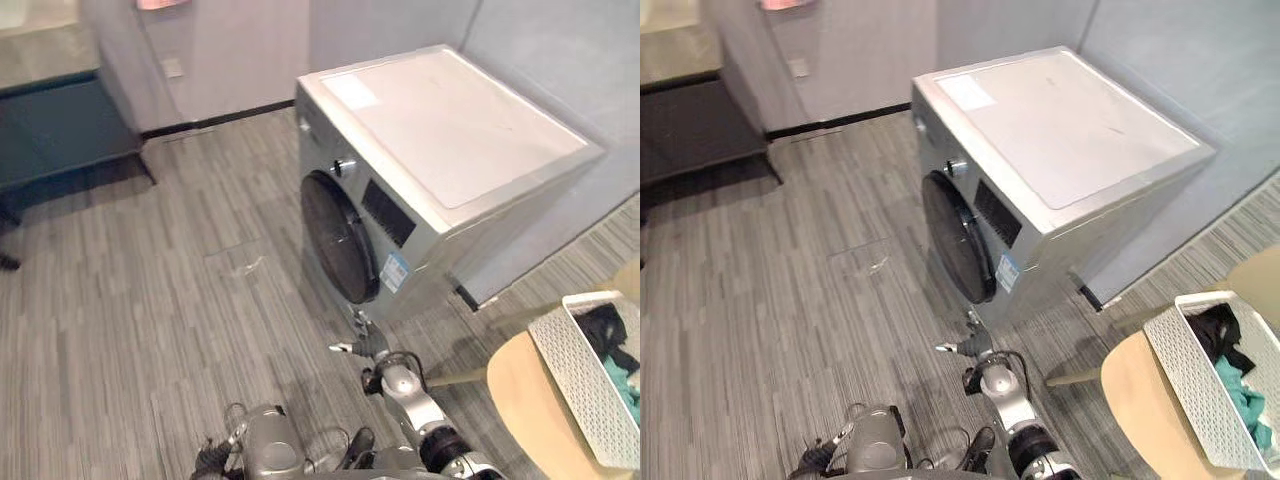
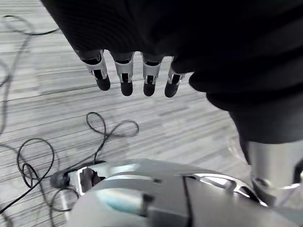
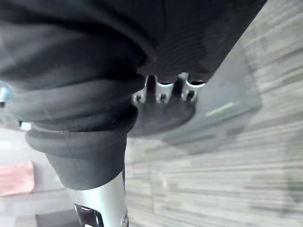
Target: Pick up the laundry basket with both hands and put the clothes into the washing machine.
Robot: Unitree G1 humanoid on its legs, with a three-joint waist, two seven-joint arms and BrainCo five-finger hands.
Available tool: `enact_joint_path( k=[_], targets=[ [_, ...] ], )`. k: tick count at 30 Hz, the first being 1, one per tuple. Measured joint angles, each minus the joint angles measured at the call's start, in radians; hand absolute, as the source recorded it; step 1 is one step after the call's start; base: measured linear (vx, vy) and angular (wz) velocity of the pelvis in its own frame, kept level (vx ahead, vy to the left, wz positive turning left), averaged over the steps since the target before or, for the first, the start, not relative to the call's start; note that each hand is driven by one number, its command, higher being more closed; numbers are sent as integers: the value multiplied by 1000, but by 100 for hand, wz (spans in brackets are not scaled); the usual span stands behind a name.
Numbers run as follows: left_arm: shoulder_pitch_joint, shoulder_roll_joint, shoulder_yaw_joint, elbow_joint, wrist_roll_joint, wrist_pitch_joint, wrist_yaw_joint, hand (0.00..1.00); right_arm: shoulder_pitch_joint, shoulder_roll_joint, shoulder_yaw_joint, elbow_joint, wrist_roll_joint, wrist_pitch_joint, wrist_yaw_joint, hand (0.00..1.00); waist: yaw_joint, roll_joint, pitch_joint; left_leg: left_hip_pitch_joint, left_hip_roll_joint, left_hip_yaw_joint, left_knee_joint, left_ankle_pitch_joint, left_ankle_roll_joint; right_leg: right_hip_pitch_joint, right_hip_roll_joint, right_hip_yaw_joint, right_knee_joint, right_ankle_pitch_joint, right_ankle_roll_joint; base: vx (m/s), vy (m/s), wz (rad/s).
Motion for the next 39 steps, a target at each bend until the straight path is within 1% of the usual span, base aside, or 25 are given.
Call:
enact_joint_path(
  k=[2, 3, 4, 5, 6, 7, 8, 10, 12, 13, 14, 15, 16, 17, 18, 19, 20, 23, 27, 28, 31, 34, 35, 37, 39],
  targets=[
    [13, -3, -11, -46, -1, -5, 0, 0, -11, 0, 21, 3, 0, 0, 0, 0, 0, 2, -1, 6, -21, -111, -171, 29, -46, 0, -13, 53, -14, 8, 27, 171, 326, -92],
    [22, -9, -23, -67, -1, -9, 0, 0, -18, -1, 36, 3, 1, 0, 0, 0, -1, 20, -3, 30, -35, -211, -309, 69, -86, 4, -15, 93, -29, 6, 91, 146, 443, -91],
    [22, -28, -25, -67, -3, -9, 0, 0, -21, -7, 41, 2, 2, -1, 1, 0, -4, 56, -4, 62, -28, -295, -420, 124, -86, 10, 1, 124, -44, 5, 119, 173, 553, -106],
    [8, -30, -24, -67, -5, -9, 0, 0, -29, -14, 44, 8, 18, 2, 1, 0, 1, 60, 13, 90, -44, -315, -423, 225, -154, 35, -6, 157, -60, 22, 161, 134, 457, -64],
    [8, -17, -26, -73, -10, -11, 1, 0, -27, -10, 51, 8, 26, 3, 2, 0, -1, 50, 14, 90, -74, -317, -426, 220, -150, 39, -24, 164, -75, 20, 168, 128, 364, -23],
    [6, 4, -25, -93, -22, -23, 15, 0, -37, -1, 72, 2, 33, 2, 12, 0, -1, 1, 3, 89, -121, -302, -418, 212, -147, 40, -70, 173, -85, 21, 168, 89, 214, 16],
    [8, 6, -25, -95, -23, -27, 19, 0, -45, -1, 74, -2, 37, 1, 18, 0, 0, -8, -2, 86, -137, -287, -401, 200, -137, 45, -88, 173, -85, 22, 171, 116, 287, 17],
    [15, 4, -31, -95, -22, -27, 20, 0, -65, -7, 66, -44, 34, -20, 25, 0, -6, -7, -14, 83, -194, -262, -352, 155, -110, 55, -147, 173, -92, 35, 218, 88, 264, -9],
    [15, -4, -33, -95, -22, -27, 20, 0, -69, -9, 55, -75, 20, -29, 25, 0, -9, -3, -23, 71, -208, -243, -308, 121, -99, 50, -171, 178, -92, 30, 240, 29, 157, -33],
    [17, -12, -41, -96, -22, -27, 18, 0, -73, -15, 49, -80, -17, -27, 23, 0, -5, 11, -32, 56, -208, -208, -277, 93, -91, 17, -184, 206, -74, 18, 250, 0, 174, -76],
    [19, -13, -41, -97, -22, -28, 17, 0, -86, -18, 50, -76, -94, -18, 21, 0, 1, 19, -32, 61, -208, -158, -271, 79, -80, -29, -203, 234, -38, 14, 244, -9, 176, -93],
    [23, -15, -41, -97, -22, -28, 15, 0, -94, -21, 48, -74, -139, -13, 18, 0, 1, 19, -33, 66, -207, -131, -275, 78, -79, -57, -217, 227, -16, 14, 224, -16, 122, -112],
    [28, -23, -40, -98, -22, -28, 14, 0, -119, -26, 47, -62, -184, -6, 16, 0, 4, 27, -34, 74, -199, -88, -284, 81, -73, -111, -234, 173, 39, 40, 182, -22, 147, -140],
    [38, -32, -39, -103, -22, -27, 15, 0, -164, -29, 43, -35, -238, 11, 4, 0, 18, 36, -35, 96, -182, -13, -304, 88, -63, -168, -275, 23, 117, 68, 123, -29, 161, -169],
    [40, -32, -40, -106, -22, -28, 14, 0, -189, -28, 29, -29, -289, 25, -13, 0, 31, 35, -34, 117, -178, 43, -316, 90, -56, -207, -326, -109, 186, 48, 76, -38, 134, -137],
    [26, -31, -47, -110, -23, -28, 15, 0, -211, -27, 1, -31, -343, 34, -44, 0, 18, 39, -32, 126, -193, 59, -318, 89, -56, -213, -372, -184, 226, 37, 56, -21, 114, -58],
    [8, -30, -65, -121, -23, -30, 16, 0, -229, -26, -40, -36, -378, 51, -75, 0, 9, 50, -27, 125, -207, 52, -313, 90, -55, -215, -372, -177, 217, 47, 71, -7, 85, -12],
    [-19, -46, -70, -151, -23, -32, 17, 0, -282, -26, -83, -52, -433, 78, -125, 0, 10, 60, 0, 96, -204, 63, -319, 98, -48, -242, -366, -171, 187, 67, 106, -51, 5, -10],
    [-62, -71, -82, -158, -57, -34, 24, 0, -344, -24, -132, -52, -470, 131, -171, 0, 19, 77, 65, 61, -205, 59, -331, 111, -66, -264, -372, -213, 161, 70, 118, -59, -29, 2],
    [-75, -71, -85, -159, -72, -40, 36, 0, -373, -23, -160, -52, -476, 144, -189, 0, 21, 78, 90, 47, -207, 54, -346, 129, -60, -265, -380, -237, 155, 82, 121, -18, -67, 11],
    [-84, -71, -108, -196, -94, -49, 40, 0, -452, -23, -235, -51, -470, 160, -204, 0, 22, 80, 127, 22, -220, 33, -375, 166, -60, -280, -386, -267, 148, 106, 141, 11, -70, 22],
    [-96, -83, -112, -223, -110, -53, 40, 0, -521, -23, -260, -24, -440, 166, -204, 0, 26, 85, 155, 11, -223, 25, -402, 191, -55, -282, -381, -288, 135, 121, 141, 32, -36, 17],
    [-110, -91, -121, -231, -127, -63, 42, 0, -566, -22, -280, 13, -421, 167, -205, 0, 29, 94, 174, 7, -225, 14, -412, 202, -49, -280, -382, -297, 134, 121, 141, 20, -26, 20],
    [-113, -93, -148, -255, -161, -72, 44, 0, -627, -20, -305, 72, -400, 168, -219, 0, 30, 97, 183, -9, -227, 0, -430, 220, -49, -285, -382, -318, 126, 125, 139, 11, -50, 26],
    [-121, -96, -174, -275, -197, -88, 45, 0, -704, -29, -338, 150, -380, 169, -234, 0, 47, 101, 206, -18, -231, -12, -439, 232, -53, -286, -376, -329, 116, 129, 137, -20, -22, 16]
  ],
)
